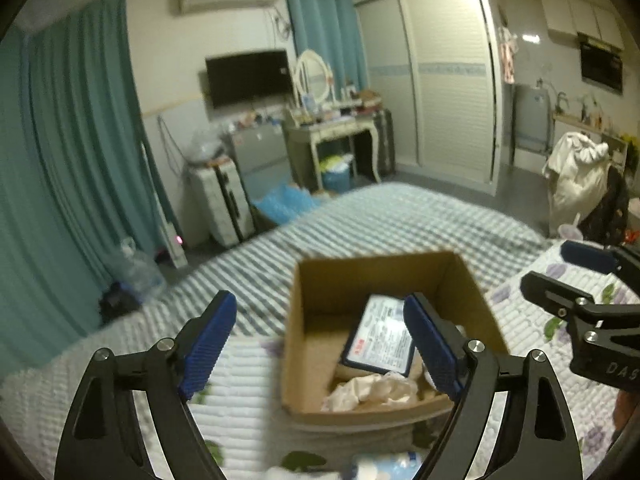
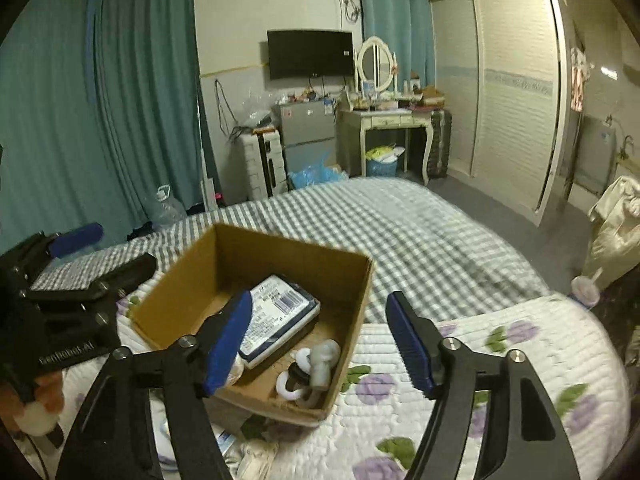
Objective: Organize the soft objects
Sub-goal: 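Carry the lace cloth and white plastic piece into the box and release both, then move both tools back toward the socks on the quilt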
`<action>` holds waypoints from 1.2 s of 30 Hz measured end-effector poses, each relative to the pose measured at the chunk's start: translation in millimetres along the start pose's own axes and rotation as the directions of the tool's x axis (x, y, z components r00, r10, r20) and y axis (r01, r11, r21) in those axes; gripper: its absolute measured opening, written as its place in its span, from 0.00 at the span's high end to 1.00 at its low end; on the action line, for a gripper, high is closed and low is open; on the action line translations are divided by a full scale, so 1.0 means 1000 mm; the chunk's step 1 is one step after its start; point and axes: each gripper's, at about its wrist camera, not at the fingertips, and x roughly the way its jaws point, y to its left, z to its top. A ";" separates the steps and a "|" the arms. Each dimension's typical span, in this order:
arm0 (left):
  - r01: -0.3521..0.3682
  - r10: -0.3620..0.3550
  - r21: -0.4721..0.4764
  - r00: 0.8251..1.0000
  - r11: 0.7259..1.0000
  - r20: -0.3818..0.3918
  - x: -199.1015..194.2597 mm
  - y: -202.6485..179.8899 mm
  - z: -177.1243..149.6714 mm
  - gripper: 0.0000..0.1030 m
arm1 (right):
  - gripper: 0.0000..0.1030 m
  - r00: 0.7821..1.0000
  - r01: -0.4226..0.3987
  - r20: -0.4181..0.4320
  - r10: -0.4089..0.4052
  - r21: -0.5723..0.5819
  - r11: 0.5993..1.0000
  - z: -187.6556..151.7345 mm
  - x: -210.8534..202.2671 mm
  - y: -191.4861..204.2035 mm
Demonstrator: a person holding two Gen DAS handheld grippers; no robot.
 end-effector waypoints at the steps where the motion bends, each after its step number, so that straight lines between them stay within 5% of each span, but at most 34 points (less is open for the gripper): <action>1: 0.001 -0.001 0.001 1.000 1.000 0.019 -0.012 0.003 0.005 0.16 | 0.27 1.000 0.005 0.015 -0.005 -0.008 1.000 0.003 -0.014 0.003; 7: 0.013 -0.012 -0.008 0.982 1.000 0.190 -0.117 0.015 0.032 0.10 | 0.16 0.993 0.043 0.111 -0.039 -0.038 0.998 0.027 -0.104 0.022; 18: 0.057 -0.053 -0.011 0.979 0.998 0.197 -0.179 0.045 0.006 0.10 | 0.09 0.986 0.035 0.165 -0.020 -0.085 0.996 0.015 -0.200 0.059; 25: 0.050 -0.050 0.003 0.990 0.999 0.134 -0.150 0.048 -0.051 0.10 | 0.09 0.997 0.019 0.082 -0.011 -0.092 0.996 -0.042 -0.170 0.076; 36: 0.098 -0.109 -0.094 0.987 0.991 -0.119 -0.035 0.049 -0.151 0.12 | 0.10 0.986 0.004 -0.168 -0.007 -0.018 1.000 -0.146 -0.039 0.082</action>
